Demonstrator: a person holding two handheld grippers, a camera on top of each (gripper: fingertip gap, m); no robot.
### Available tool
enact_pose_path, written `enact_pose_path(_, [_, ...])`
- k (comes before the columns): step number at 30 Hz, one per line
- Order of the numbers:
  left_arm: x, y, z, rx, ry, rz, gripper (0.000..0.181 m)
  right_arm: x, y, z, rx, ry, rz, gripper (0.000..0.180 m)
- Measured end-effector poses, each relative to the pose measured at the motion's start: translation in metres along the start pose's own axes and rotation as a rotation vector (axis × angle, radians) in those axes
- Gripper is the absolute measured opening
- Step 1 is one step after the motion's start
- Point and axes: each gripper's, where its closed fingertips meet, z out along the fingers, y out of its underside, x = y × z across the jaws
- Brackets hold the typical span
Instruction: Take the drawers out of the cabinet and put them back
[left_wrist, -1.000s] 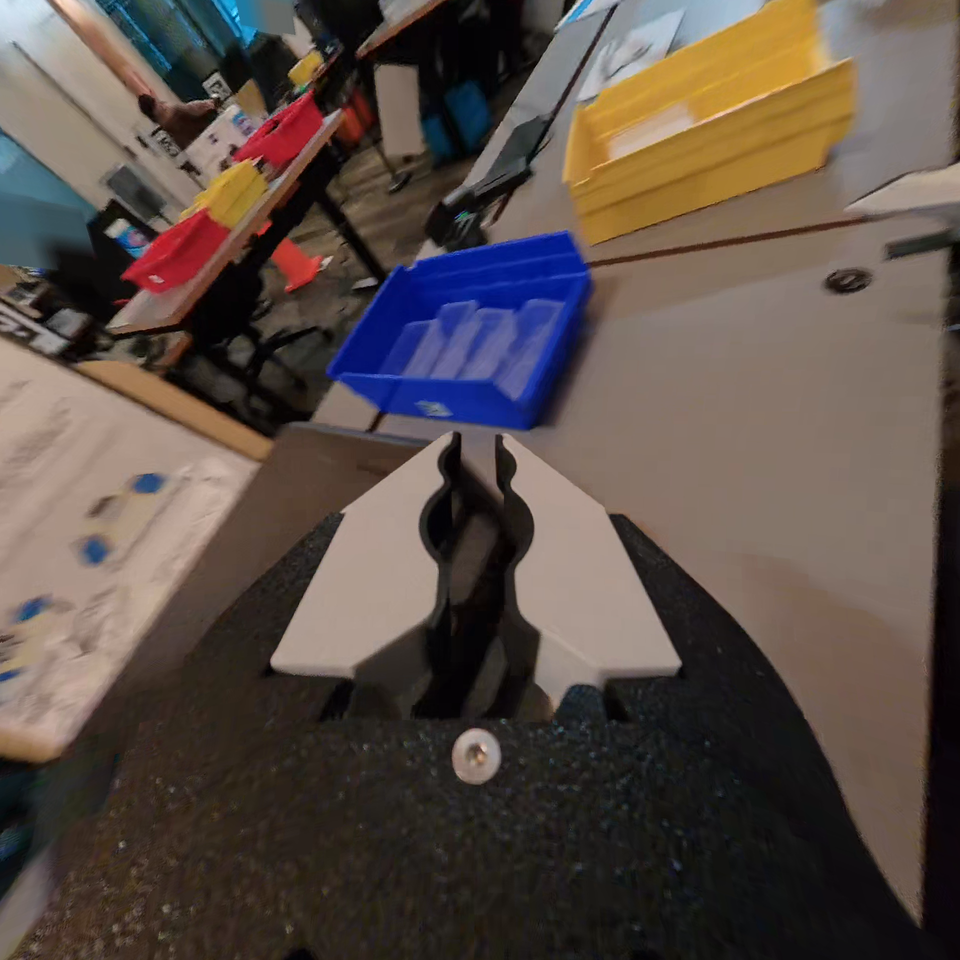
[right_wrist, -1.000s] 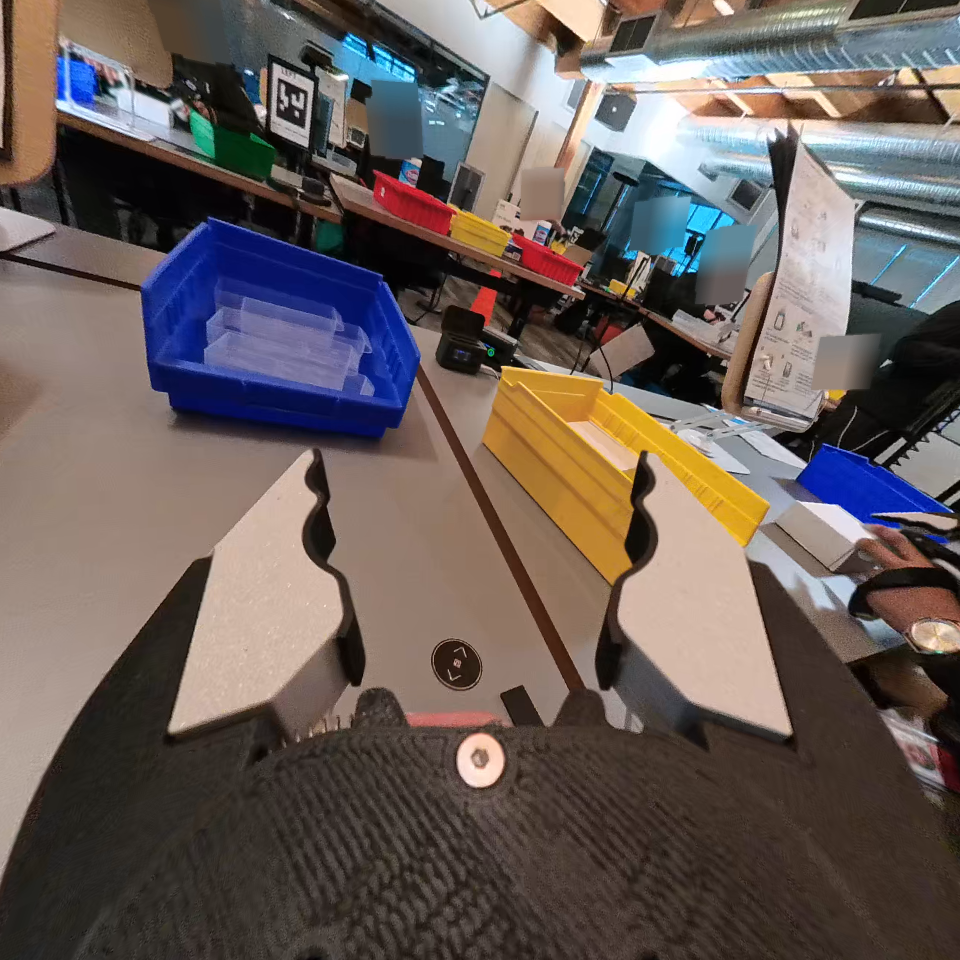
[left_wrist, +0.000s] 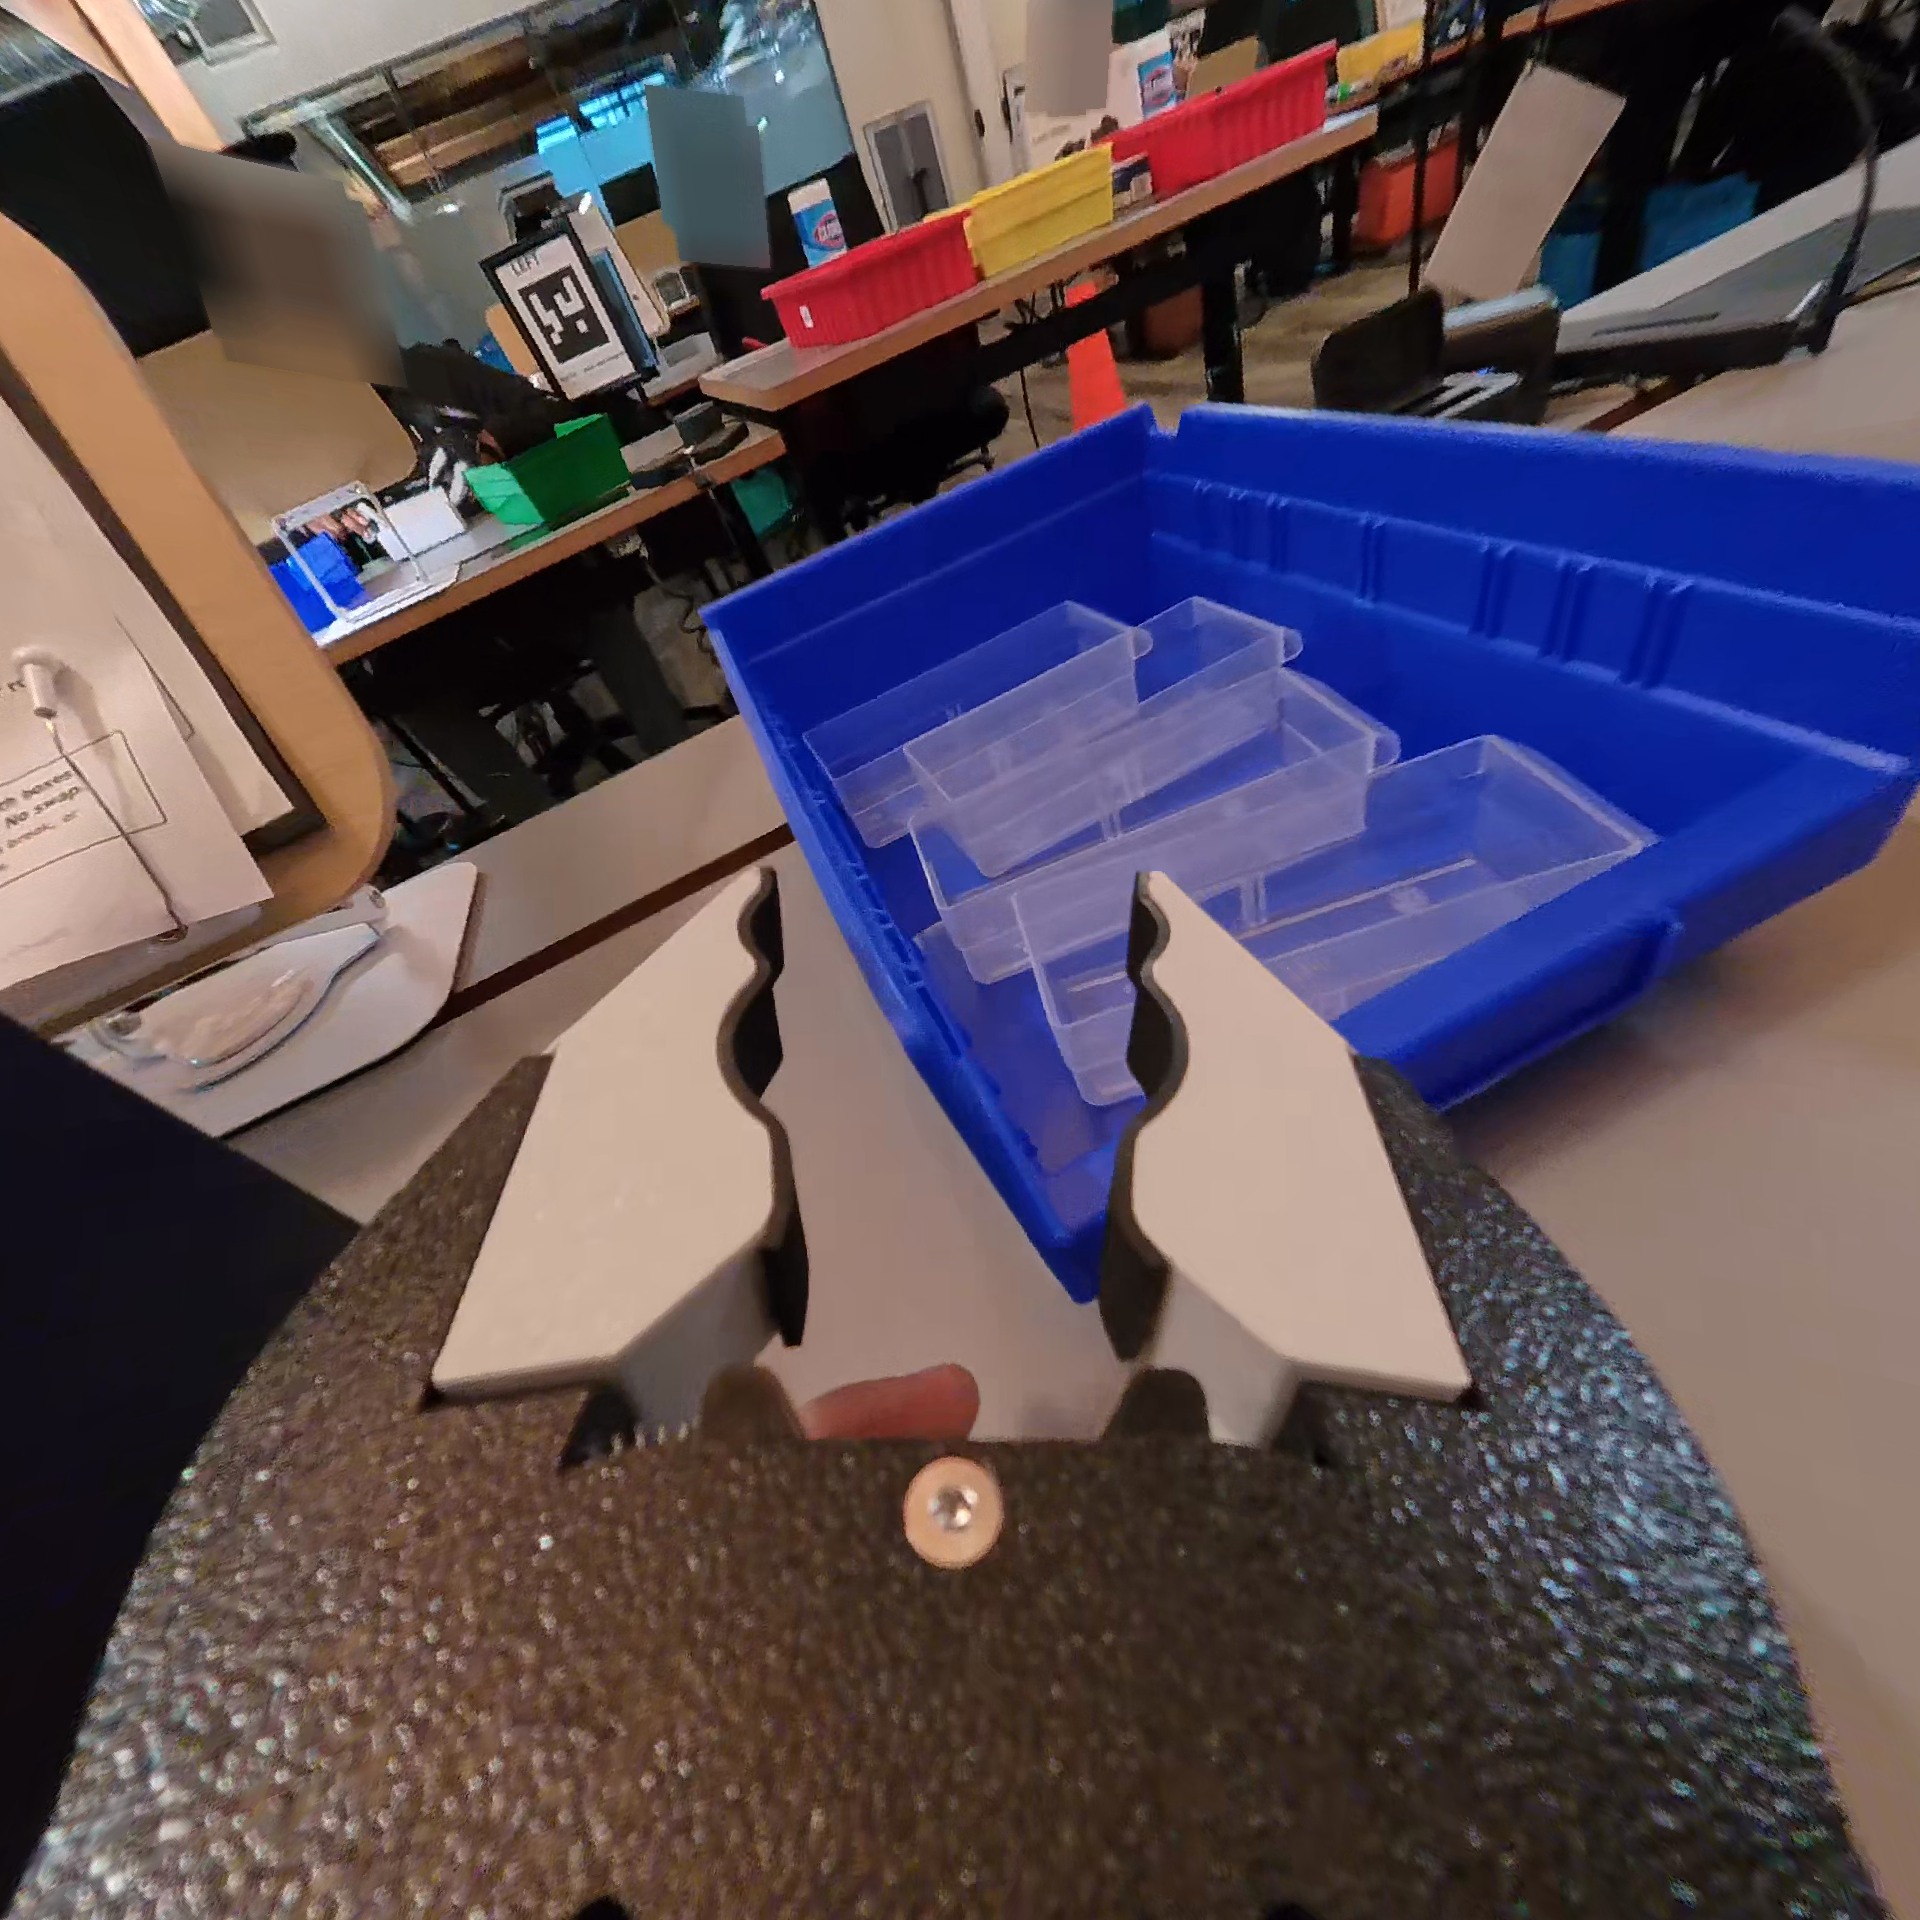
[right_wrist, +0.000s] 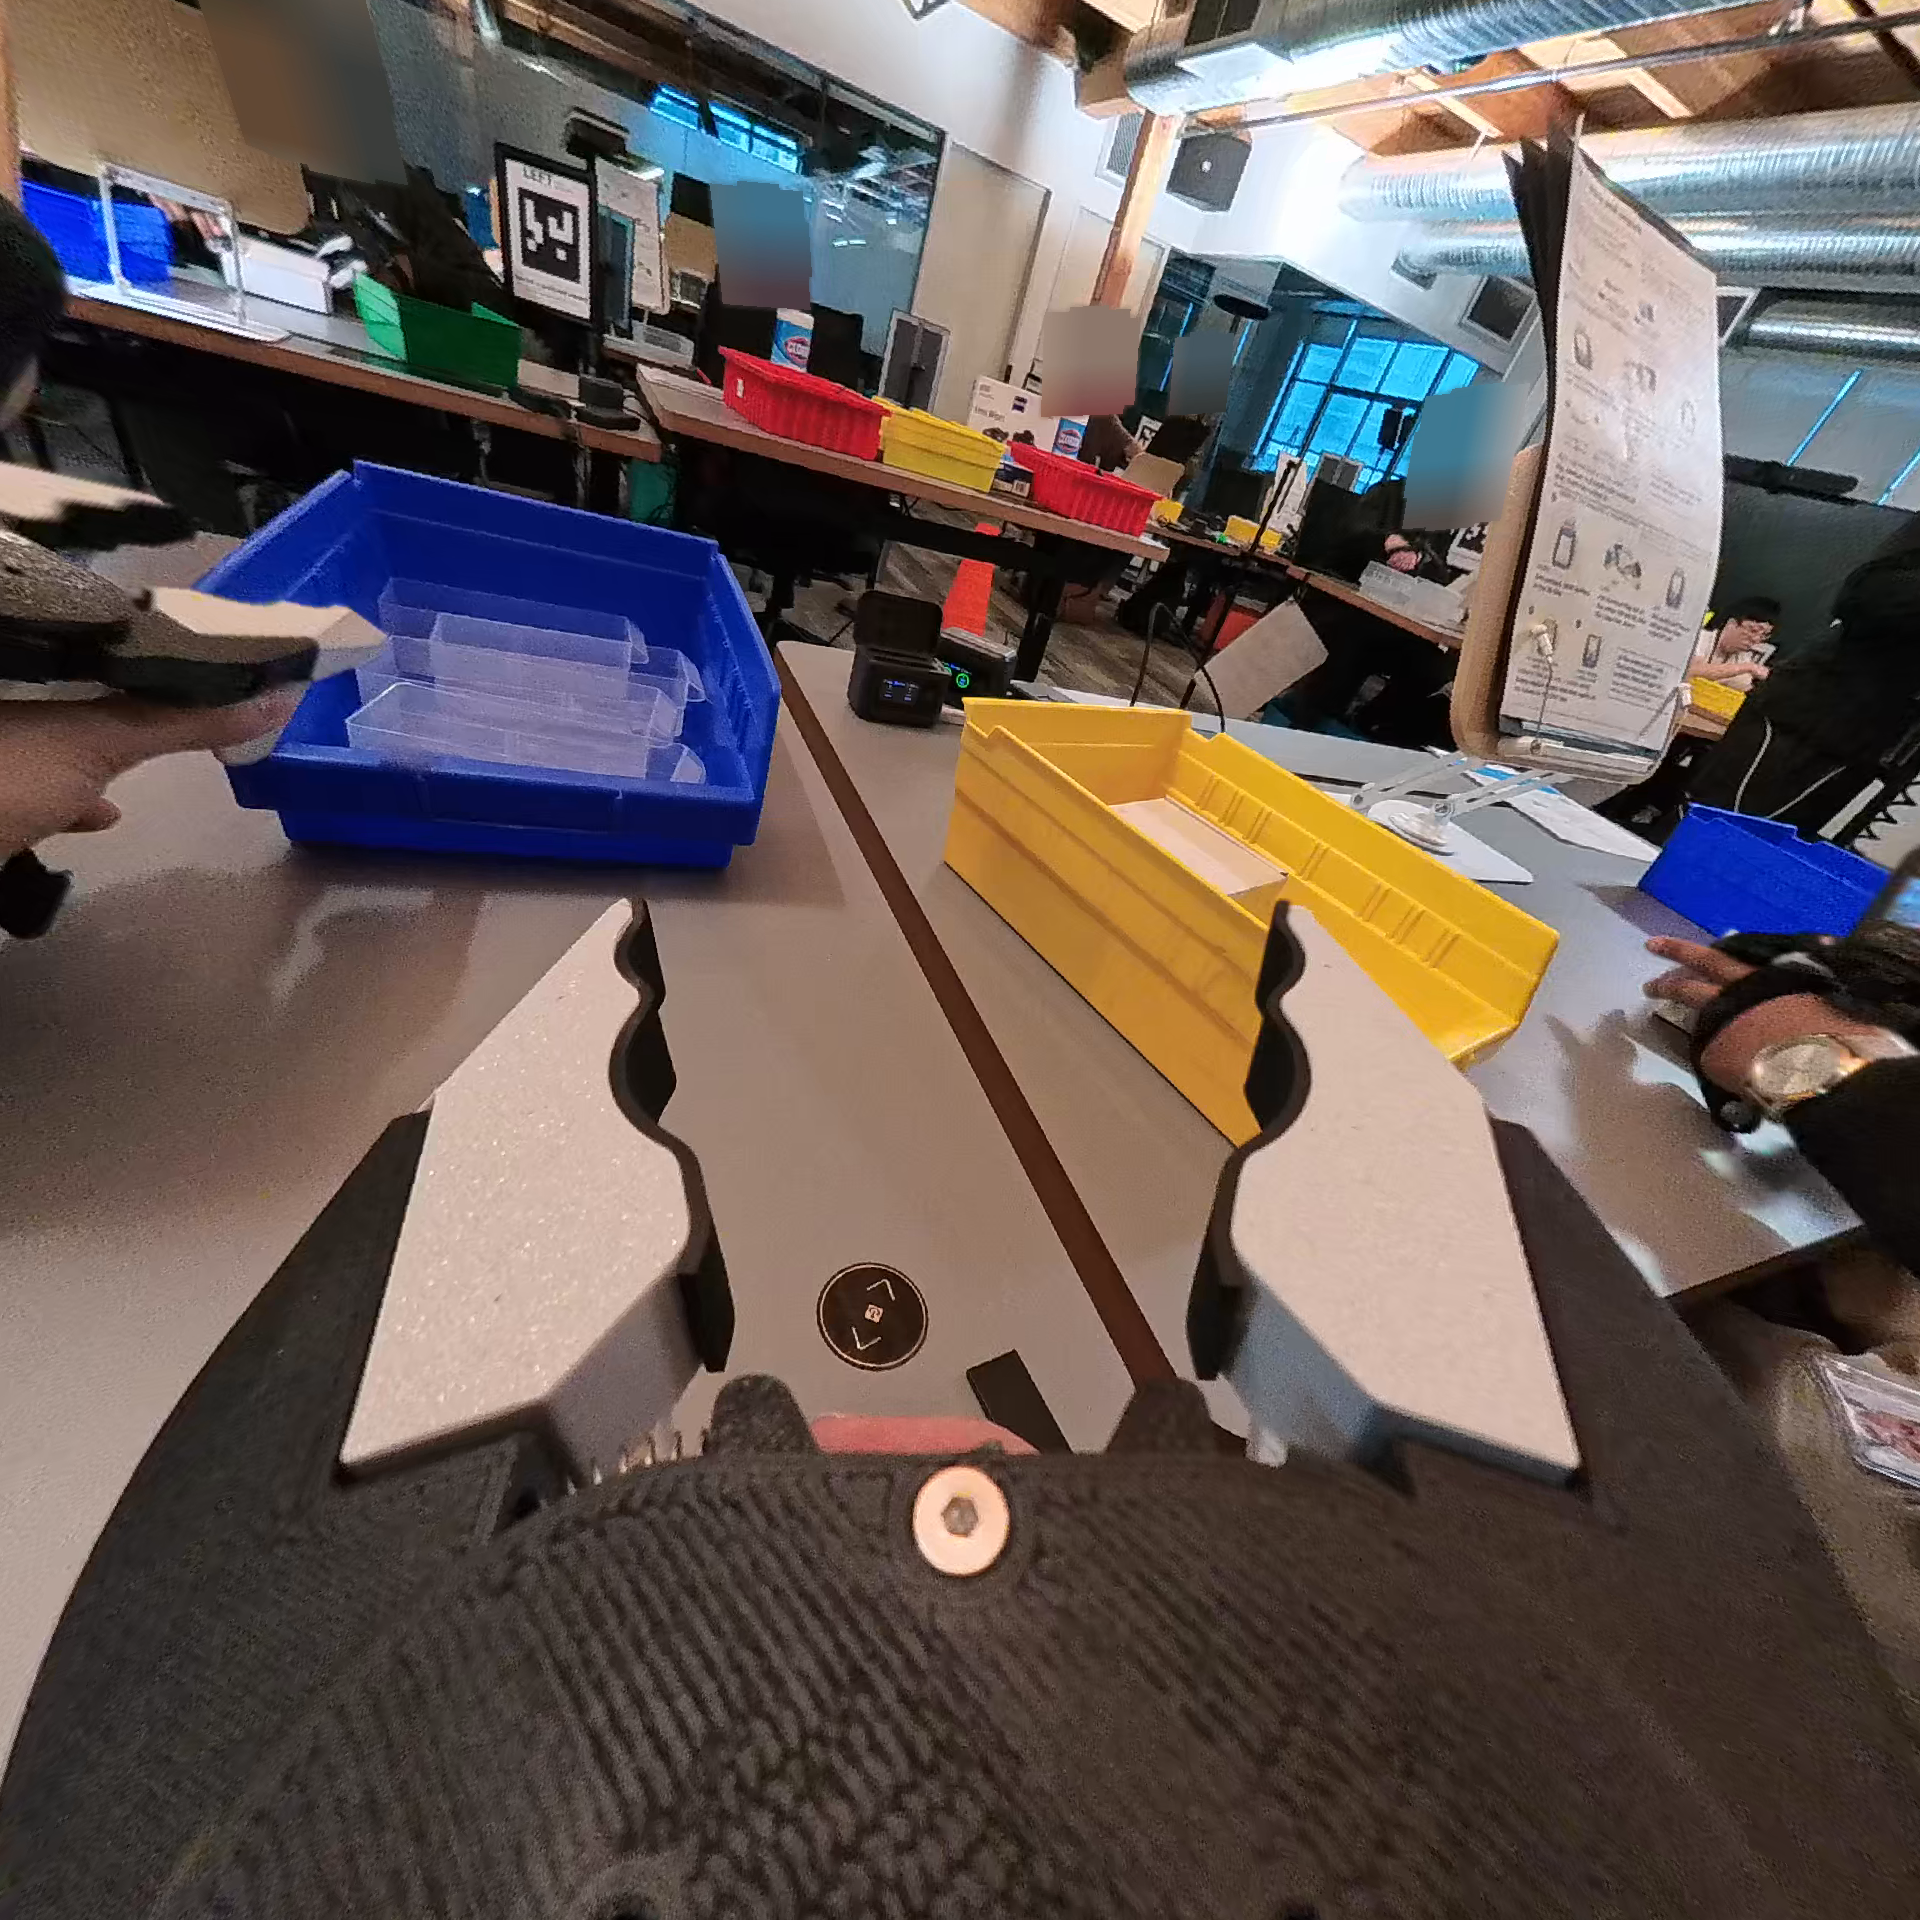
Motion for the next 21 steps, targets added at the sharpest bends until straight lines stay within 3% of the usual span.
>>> enact_pose_path(6, [-0.003, 0.017, 0.014, -0.037, 0.008, -0.003, 0.043, -0.004, 0.001, 0.002, -0.001, -0.01, -0.005, 0.111])
enact_pose_path(10, [-0.011, 0.017, 0.009, -0.057, 0.022, -0.135, 0.012, -0.006, -0.002, 0.003, 0.007, -0.011, -0.009, 0.11])
enact_pose_path(15, [-0.011, 0.021, -0.012, -0.05, 0.04, -0.157, 0.01, -0.013, -0.007, 0.003, 0.016, -0.013, -0.037, 0.11])
enact_pose_path(21, [-0.011, 0.03, -0.067, -0.01, 0.126, -0.152, 0.007, -0.02, -0.008, 0.004, 0.011, -0.023, -0.047, 0.108])
